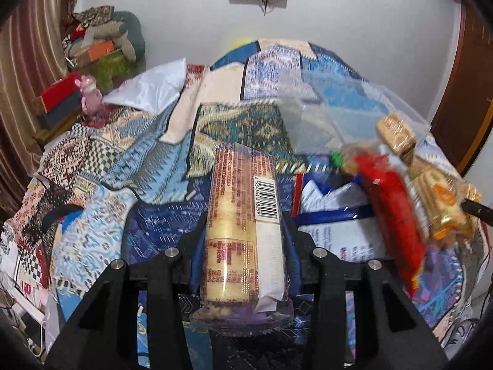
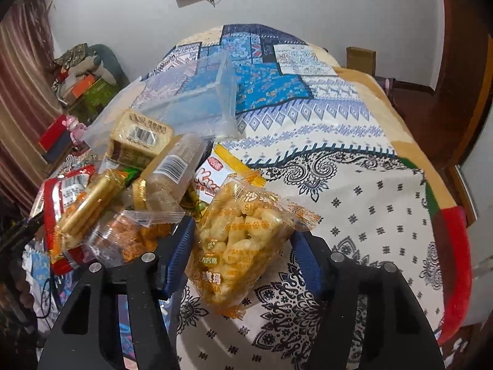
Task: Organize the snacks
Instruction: 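Carry both snacks over the clear box and release them inside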
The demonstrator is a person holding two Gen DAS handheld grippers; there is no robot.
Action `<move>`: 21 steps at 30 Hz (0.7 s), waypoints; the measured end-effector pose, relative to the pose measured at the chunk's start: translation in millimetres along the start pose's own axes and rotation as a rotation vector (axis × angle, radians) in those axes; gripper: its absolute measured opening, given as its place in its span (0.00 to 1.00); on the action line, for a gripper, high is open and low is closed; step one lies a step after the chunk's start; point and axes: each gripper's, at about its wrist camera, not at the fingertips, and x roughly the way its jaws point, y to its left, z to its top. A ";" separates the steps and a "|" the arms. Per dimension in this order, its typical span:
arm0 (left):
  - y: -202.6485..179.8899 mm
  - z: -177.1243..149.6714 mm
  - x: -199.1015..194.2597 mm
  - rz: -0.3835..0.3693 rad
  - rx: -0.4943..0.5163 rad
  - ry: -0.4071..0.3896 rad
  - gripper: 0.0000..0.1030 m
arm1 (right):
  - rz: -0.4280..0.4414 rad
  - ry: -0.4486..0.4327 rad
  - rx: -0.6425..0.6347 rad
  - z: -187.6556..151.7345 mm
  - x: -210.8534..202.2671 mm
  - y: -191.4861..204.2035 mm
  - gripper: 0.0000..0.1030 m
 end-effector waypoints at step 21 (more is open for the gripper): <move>-54.7 96.5 -14.4 -0.134 0.079 -0.155 0.42 | 0.048 -0.209 -0.110 75.0 -17.5 43.5 0.57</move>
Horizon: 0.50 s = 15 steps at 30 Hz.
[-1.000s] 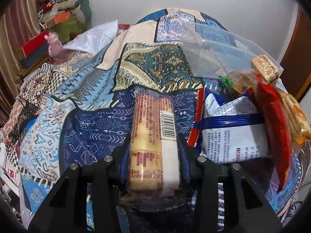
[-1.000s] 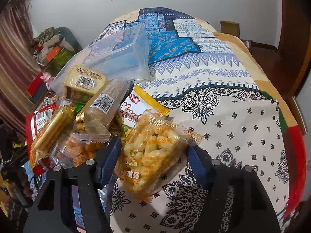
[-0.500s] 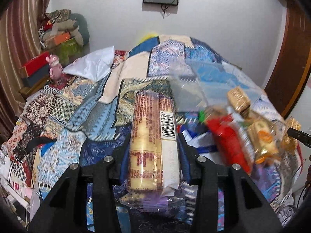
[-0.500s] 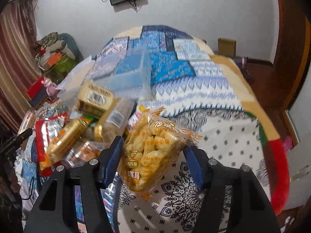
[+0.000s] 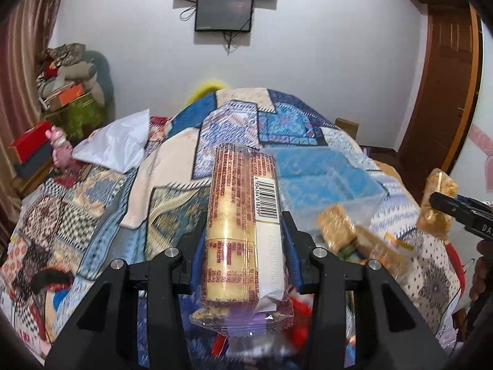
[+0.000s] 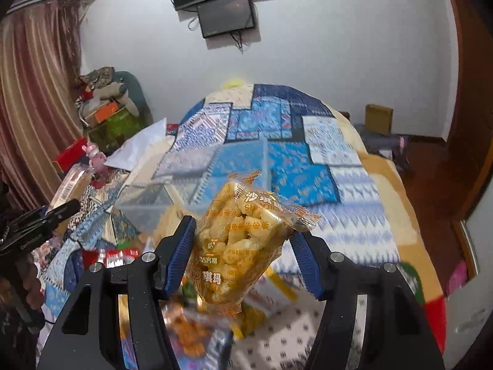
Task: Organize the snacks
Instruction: 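Carry both snacks over the clear box and release them inside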
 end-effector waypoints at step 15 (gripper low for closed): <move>-10.2 45.6 92.0 -0.063 -0.003 0.108 0.42 | 0.036 0.037 -0.024 44.6 67.1 4.2 0.57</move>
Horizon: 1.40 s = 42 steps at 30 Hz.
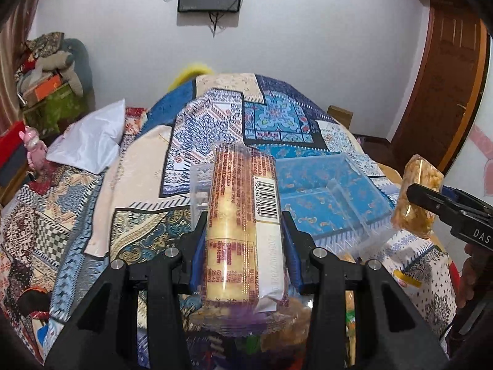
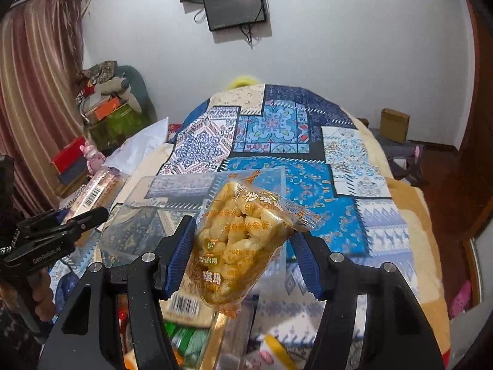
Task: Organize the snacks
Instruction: 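Carry both snacks over the clear box and release them inside, then grasp the red chip bag with left tool while right tool grasps a biscuit stick pack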
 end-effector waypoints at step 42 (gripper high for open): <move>-18.0 -6.6 -40.9 0.042 0.068 0.049 0.71 | 0.029 0.107 -0.058 -6.9 -19.2 18.5 0.59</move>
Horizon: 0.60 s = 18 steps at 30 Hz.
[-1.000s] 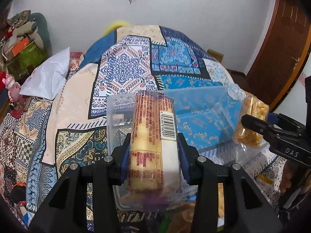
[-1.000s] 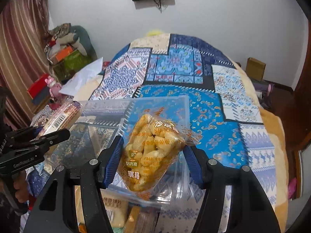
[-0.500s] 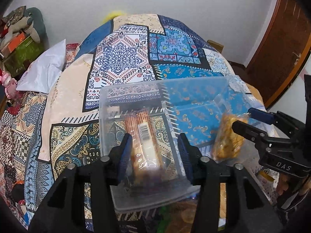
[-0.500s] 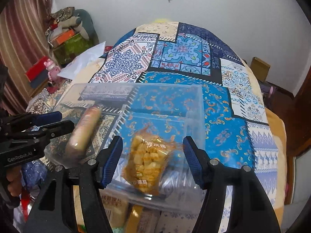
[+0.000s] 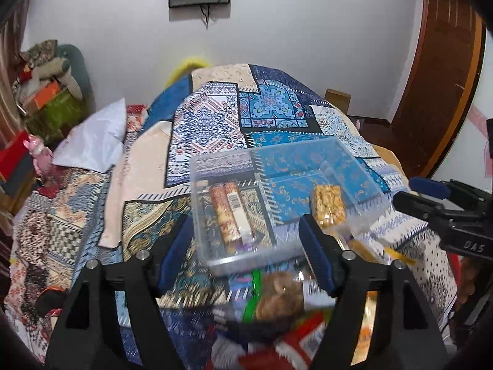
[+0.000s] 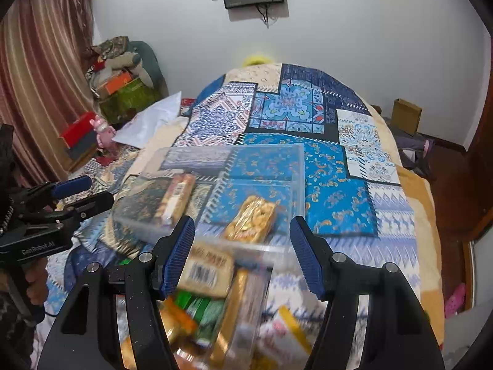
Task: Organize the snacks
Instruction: 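Grasp the red chip bag with left tool while right tool grasps a biscuit stick pack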
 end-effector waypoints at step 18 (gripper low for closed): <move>1.2 -99.8 -46.9 0.019 -0.018 0.039 0.78 | 0.105 0.116 -0.007 -81.2 5.2 50.0 0.60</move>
